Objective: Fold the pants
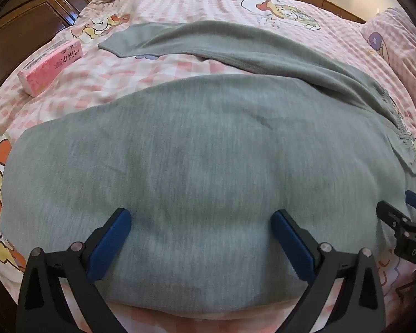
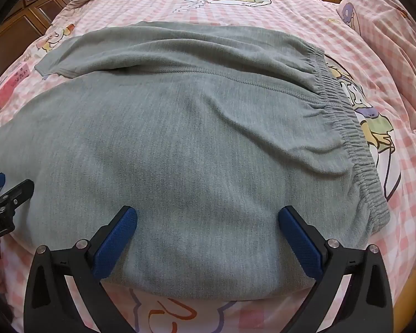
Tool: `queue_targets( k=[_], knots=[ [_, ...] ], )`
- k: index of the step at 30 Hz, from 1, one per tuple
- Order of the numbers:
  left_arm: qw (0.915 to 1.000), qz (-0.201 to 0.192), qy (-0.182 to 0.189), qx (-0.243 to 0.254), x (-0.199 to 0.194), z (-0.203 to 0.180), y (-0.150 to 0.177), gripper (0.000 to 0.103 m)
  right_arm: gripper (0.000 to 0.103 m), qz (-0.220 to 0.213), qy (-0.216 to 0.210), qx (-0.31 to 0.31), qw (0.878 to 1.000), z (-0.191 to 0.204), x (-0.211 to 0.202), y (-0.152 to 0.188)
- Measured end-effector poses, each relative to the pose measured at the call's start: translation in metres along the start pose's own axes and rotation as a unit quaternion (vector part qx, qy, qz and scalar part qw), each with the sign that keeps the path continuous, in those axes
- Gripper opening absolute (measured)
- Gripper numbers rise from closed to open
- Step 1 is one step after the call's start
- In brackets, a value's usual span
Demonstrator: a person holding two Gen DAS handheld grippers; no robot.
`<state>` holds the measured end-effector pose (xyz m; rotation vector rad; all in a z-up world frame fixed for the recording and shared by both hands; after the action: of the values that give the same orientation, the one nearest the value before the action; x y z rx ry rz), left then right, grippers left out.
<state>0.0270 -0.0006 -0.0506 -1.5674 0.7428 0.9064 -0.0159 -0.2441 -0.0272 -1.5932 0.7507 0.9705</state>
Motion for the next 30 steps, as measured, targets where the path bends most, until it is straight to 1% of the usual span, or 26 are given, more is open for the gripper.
queue_targets(
  k=[9,30],
  knots=[
    [1.0,0.004,0.0,-0.001,-0.0016,0.0018,-0.0039,0.103,0.103,0.001,0.001,-0.001,1.0,0.0008,0.0001,-0.0002],
    [1.0,-0.001,0.0,-0.002,-0.0023,0.0009,-0.0013,0.103,0.103,0.0,0.002,-0.001,1.0,0.0012,-0.0006,-0.0001]
  ],
)
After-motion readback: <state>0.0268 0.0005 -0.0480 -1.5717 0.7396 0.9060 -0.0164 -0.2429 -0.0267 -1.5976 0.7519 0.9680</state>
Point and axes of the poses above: each gripper's, at about its wrist camera, not at the fingertips, and x roughly the way its jaws point, z to its left, y to its underside, the point moved 6 cm from there along x, roughly the way its jaws point, and after that the axes turned 13 degrees about -x, right-handed, at the moved point
